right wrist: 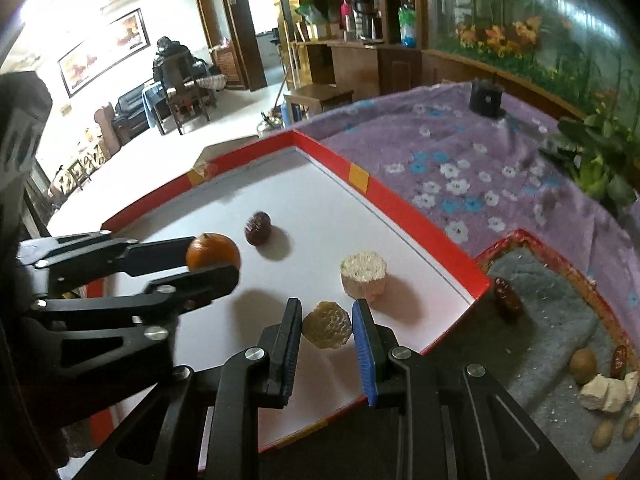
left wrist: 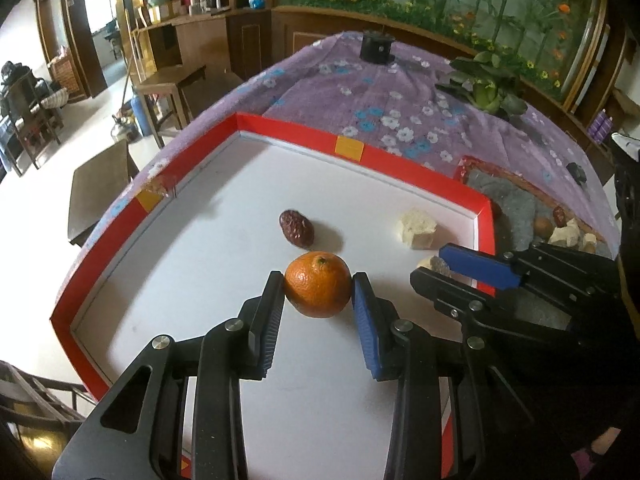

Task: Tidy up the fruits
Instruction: 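Place the orange in the tray with the left tool while the right tool places its cake there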

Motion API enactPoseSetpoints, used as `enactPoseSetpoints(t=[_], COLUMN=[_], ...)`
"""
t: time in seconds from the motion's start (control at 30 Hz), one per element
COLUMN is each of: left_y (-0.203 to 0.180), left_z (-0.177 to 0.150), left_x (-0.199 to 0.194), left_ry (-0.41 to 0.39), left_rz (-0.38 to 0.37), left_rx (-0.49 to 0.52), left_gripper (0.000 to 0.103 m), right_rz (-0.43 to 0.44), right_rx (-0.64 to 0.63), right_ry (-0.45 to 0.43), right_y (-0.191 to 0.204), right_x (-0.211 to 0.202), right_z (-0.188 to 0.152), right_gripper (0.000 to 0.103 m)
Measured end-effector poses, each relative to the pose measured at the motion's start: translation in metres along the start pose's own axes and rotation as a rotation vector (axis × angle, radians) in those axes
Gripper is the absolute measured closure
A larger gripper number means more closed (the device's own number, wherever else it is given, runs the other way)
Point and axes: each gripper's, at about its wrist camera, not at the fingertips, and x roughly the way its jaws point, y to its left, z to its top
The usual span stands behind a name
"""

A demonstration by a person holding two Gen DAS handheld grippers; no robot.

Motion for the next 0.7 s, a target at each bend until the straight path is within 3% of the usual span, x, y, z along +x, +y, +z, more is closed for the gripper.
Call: enactPoseSetpoints(t=[0.1, 0.2, 0.3, 0.33, 0.4, 0.67, 0.7], left_y=[0.005, 0.009, 0.011, 0.011, 0.010, -0.016, -0.021], left_z=[0.000, -0.001, -0.002, -0.002, -0.001, 0.002, 0.002], left_x=[0.003, 0.004, 0.002, -0.001, -0.008, -0.035, -0.037], left_ry=[0.017, 0.018, 0.014, 0.000, -0.027, -0.098, -0.099], left_rz=[0.004, 0.010, 0.020, 0.032, 0.025, -0.020, -0.031], left_rx=[-0.029, -0.045, -0.057, -0.058, -0.061, -0.030, -0.022], left_gripper=[0.069, 0.068, 0.066, 0.064, 0.047, 0.044, 0.044], right_rz=[0.029, 0.061, 0.061, 0.063, 0.065, -0.013, -0.024], right_rx=[0.025, 0.062, 0.075, 0.079, 0.088, 0.079, 0.081], right_ry=[-0.017, -0.030, -0.064, -0.080, -0.102, -0.193, -0.194], right_y=[-0.003, -0.007, -0.008, -0.008, -0.008, -0.016, -0.020], right_x=[0.003, 0.001, -0.012, -0.018, -0.031, -0.085, -0.093], right_z=[0.000, 0.000, -0.003, -0.004, -0.008, -0.033, -0.038], right_gripper=[0.078, 0.068, 0.067, 0.067, 0.066, 0.059, 0.054])
